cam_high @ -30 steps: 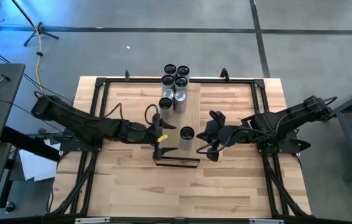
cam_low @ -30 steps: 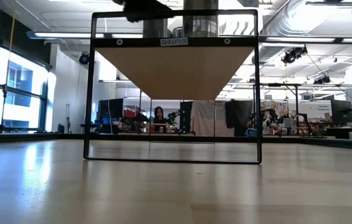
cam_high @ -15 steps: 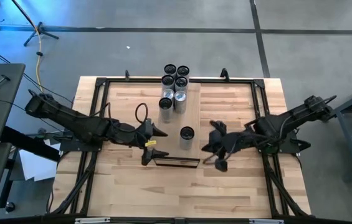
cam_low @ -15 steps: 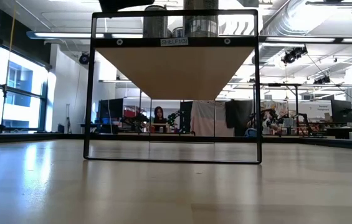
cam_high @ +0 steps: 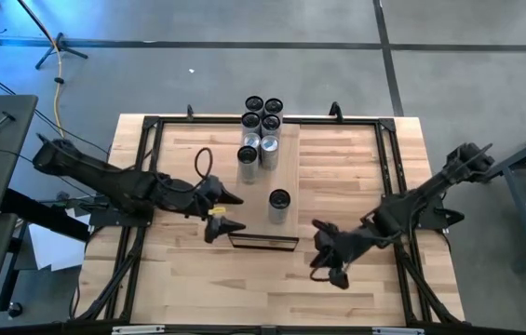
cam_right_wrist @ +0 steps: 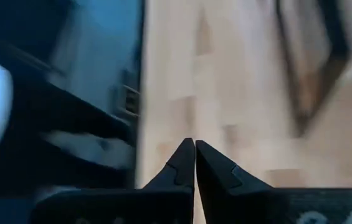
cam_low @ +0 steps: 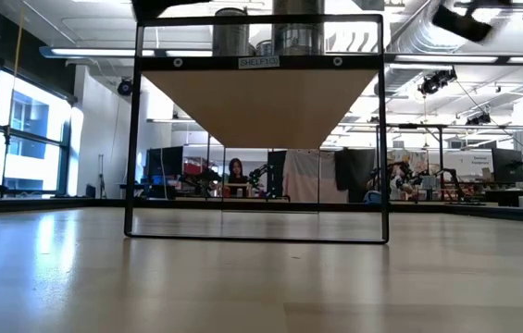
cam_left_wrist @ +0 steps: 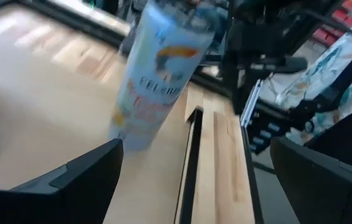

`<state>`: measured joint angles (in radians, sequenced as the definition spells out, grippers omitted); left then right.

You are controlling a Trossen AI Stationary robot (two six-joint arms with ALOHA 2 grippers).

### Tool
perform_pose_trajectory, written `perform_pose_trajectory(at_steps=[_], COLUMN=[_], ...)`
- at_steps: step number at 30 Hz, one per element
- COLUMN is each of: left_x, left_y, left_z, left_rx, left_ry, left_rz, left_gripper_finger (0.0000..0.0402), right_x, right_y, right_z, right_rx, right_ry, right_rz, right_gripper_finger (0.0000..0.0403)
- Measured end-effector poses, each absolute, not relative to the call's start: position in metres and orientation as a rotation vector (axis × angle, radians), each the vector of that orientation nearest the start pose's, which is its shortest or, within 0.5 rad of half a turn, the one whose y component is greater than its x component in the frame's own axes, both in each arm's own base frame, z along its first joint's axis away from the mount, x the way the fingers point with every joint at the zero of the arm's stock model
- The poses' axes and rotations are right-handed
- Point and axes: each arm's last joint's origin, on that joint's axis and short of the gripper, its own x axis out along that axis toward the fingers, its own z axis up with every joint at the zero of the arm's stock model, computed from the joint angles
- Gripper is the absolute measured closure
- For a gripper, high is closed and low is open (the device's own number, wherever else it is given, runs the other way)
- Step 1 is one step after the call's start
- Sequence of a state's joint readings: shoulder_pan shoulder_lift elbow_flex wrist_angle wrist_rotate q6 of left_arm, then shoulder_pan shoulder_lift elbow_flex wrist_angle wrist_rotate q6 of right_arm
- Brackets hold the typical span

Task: Place canned beverage on shelf
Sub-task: Put the white yellow soda can on the shelf aligned with the white yellow soda can

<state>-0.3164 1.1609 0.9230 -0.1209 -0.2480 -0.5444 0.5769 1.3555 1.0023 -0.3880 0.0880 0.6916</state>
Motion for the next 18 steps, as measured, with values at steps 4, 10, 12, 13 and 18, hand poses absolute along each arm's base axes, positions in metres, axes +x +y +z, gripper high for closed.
perform_pose_trajectory(at_steps=[4,10,12,13,18], left_x=[0.228,0.205,0.200,0.198,0.192], left_y=[-0.068,-0.057,-0.055,-0.053,-0.050], left_z=[0.322,0.343,0.348,0.349,0.354], left_rx=[-0.486,-0.509,-0.498,-0.488,-0.485], left_ry=[0.363,0.247,0.212,0.202,0.163], left_rz=[0.033,0.087,0.112,0.128,0.165], left_gripper_finger=[0.0027,0.0027,0.0027,0.0027,0.0027], right_x=[0.233,0.245,0.250,0.254,0.262], right_y=[0.160,0.157,0.154,0.151,0.139], right_z=[0.250,0.259,0.259,0.261,0.261], right_rx=[0.623,0.509,0.410,0.376,0.252], right_ry=[0.623,0.313,0.300,0.286,0.282], right_rz=[0.214,0.165,0.094,0.056,-0.175], right_gripper_finger=[0.0403,0.0403,0.0403,0.0403,0.0403])
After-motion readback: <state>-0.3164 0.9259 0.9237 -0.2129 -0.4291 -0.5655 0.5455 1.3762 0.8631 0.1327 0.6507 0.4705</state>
